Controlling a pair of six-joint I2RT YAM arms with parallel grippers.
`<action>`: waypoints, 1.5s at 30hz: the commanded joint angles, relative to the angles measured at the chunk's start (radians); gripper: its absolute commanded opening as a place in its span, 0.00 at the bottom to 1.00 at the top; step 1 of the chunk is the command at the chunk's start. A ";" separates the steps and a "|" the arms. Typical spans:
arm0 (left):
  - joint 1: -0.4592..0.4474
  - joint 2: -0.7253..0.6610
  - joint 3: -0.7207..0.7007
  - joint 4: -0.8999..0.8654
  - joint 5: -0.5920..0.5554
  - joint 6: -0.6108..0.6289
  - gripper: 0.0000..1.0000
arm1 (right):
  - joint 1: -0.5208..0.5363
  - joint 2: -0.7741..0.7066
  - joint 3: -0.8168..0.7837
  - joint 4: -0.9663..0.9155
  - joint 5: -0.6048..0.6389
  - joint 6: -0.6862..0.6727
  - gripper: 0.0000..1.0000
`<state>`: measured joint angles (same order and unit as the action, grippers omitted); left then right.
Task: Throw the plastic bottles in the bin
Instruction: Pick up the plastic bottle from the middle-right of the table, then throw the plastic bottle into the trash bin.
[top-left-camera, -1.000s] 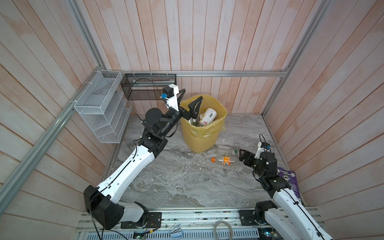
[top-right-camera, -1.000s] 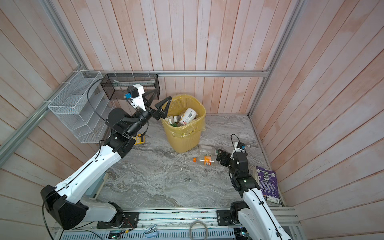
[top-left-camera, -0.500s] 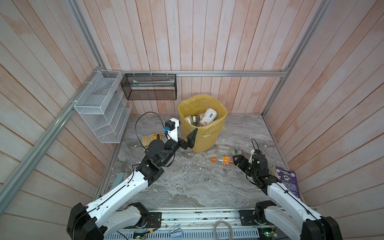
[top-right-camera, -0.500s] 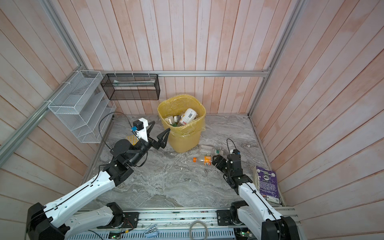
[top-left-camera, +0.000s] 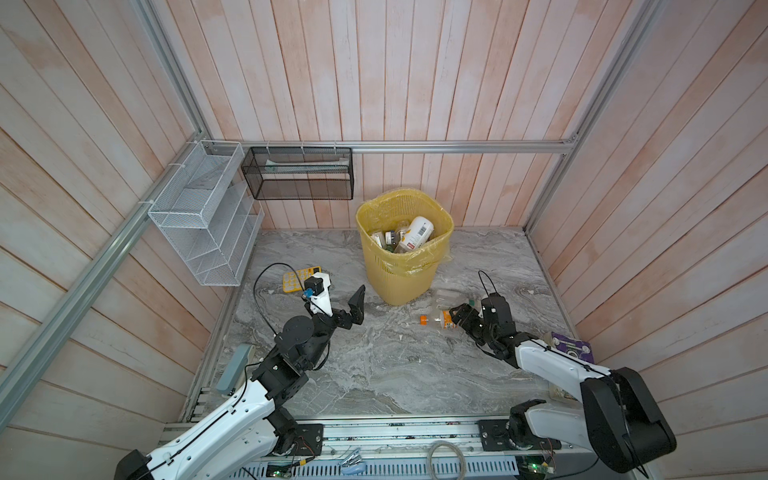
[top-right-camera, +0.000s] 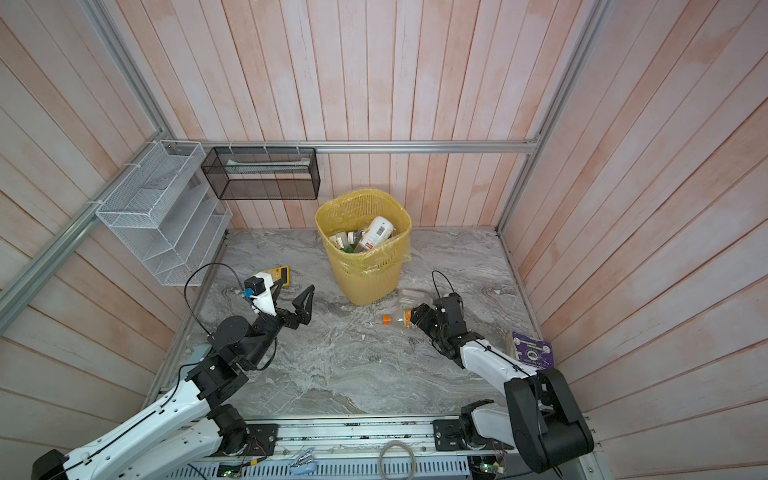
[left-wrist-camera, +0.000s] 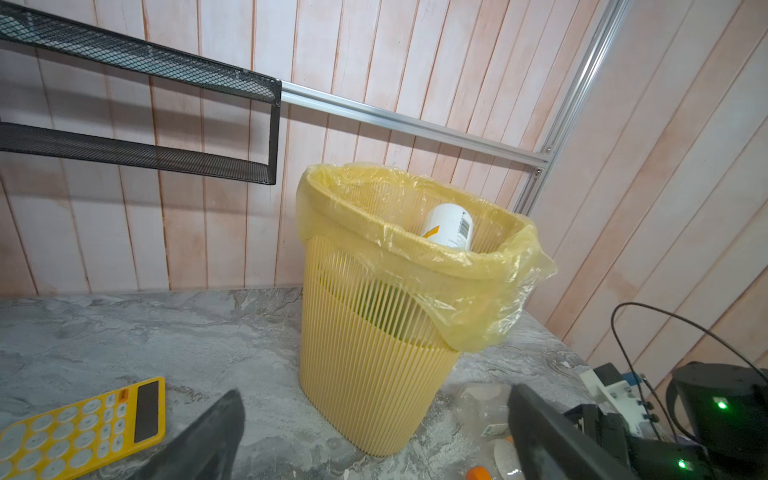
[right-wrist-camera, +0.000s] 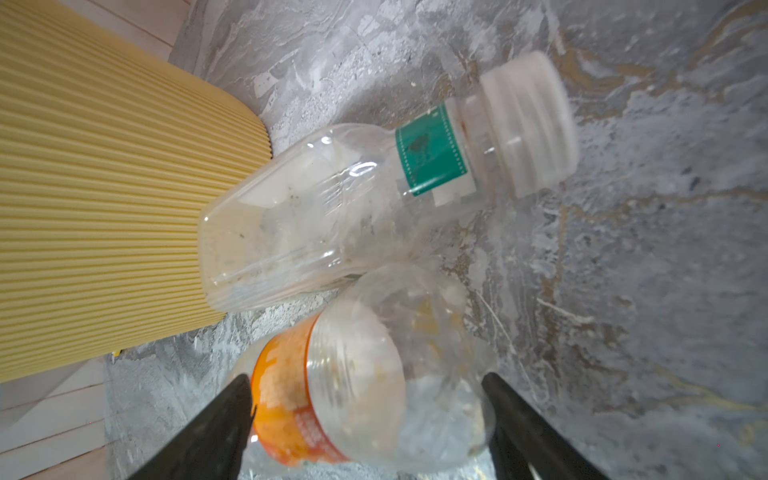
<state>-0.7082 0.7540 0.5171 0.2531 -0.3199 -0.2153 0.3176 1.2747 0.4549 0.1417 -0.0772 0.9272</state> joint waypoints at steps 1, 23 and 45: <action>-0.005 -0.026 -0.018 -0.047 -0.038 -0.025 1.00 | 0.005 0.067 0.045 -0.003 0.045 -0.019 0.85; -0.004 -0.085 -0.054 -0.106 -0.128 -0.044 1.00 | 0.088 -0.067 0.028 -0.060 0.148 -0.045 0.43; 0.014 0.038 -0.038 -0.236 -0.152 -0.254 1.00 | -0.020 -0.012 0.902 0.163 0.012 -0.338 0.44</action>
<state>-0.6994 0.7895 0.4690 0.0383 -0.5022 -0.4385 0.2687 1.1187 1.2816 0.2562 0.0696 0.5900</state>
